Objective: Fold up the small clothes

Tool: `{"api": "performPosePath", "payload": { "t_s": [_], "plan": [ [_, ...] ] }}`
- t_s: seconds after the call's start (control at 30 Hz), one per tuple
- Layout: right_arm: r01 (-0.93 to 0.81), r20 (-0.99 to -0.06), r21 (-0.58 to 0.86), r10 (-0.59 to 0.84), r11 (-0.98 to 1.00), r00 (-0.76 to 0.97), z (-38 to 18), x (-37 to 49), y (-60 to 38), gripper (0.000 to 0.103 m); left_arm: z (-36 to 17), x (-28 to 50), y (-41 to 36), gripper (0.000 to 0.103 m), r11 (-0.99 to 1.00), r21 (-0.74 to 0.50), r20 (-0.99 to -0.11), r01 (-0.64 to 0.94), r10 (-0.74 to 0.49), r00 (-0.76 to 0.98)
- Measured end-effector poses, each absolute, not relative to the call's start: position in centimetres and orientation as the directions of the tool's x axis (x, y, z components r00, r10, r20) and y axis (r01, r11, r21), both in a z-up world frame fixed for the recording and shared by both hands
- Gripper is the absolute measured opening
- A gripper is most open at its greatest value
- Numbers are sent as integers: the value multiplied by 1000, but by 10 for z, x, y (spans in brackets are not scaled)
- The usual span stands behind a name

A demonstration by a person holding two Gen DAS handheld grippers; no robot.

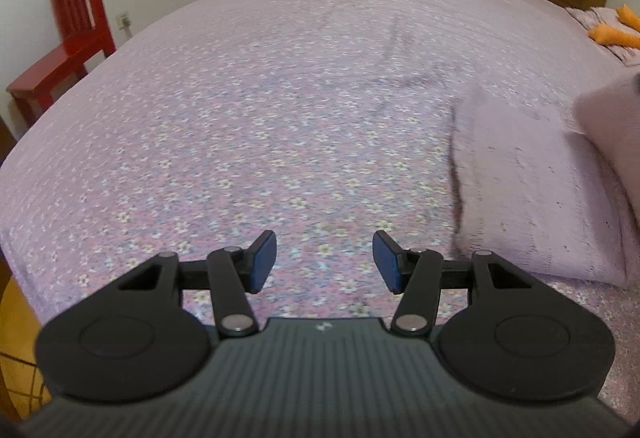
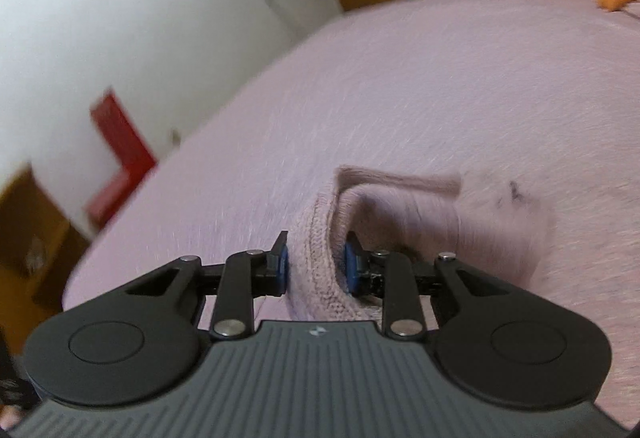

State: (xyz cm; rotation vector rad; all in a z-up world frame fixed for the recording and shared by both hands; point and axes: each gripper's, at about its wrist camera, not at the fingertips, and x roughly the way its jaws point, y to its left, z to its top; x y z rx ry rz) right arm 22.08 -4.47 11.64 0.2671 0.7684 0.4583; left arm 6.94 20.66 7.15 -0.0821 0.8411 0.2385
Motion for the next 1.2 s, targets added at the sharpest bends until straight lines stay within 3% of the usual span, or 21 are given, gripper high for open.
{"api": "performPosePath", "payload": {
  "t_s": [0.17, 0.23, 0.33, 0.57, 0.73, 0.93, 1.2],
  "plan": [
    [-316, -673, 325, 452, 892, 585, 69, 226, 6, 32, 63, 68, 218, 55, 967, 6, -759, -254, 170, 629],
    [-329, -645, 309, 451, 892, 617, 65, 215, 11, 50, 61, 67, 220, 55, 968, 5, -761, -251, 166, 627],
    [-370, -616, 337, 500, 866, 608, 76, 194, 9, 61, 63, 69, 220, 55, 973, 2, -754, -231, 153, 639],
    [-347, -525, 462, 566, 816, 636, 103, 140, -59, 69, 80, 91, 204, 55, 985, -71, -711, -156, 60, 700],
    [-216, -492, 465, 453, 859, 744, 104, 114, -123, 74, 94, 114, 166, 55, 995, -94, -671, -28, -43, 740],
    [-38, -496, 569, 379, 822, 781, 81, 115, -182, 78, 88, 150, 113, 55, 991, -79, -664, 106, -132, 736],
    [22, -525, 598, 371, 801, 766, 46, 141, -184, 79, 58, 202, 63, 55, 976, -6, -682, 217, -163, 713]
  ]
}}
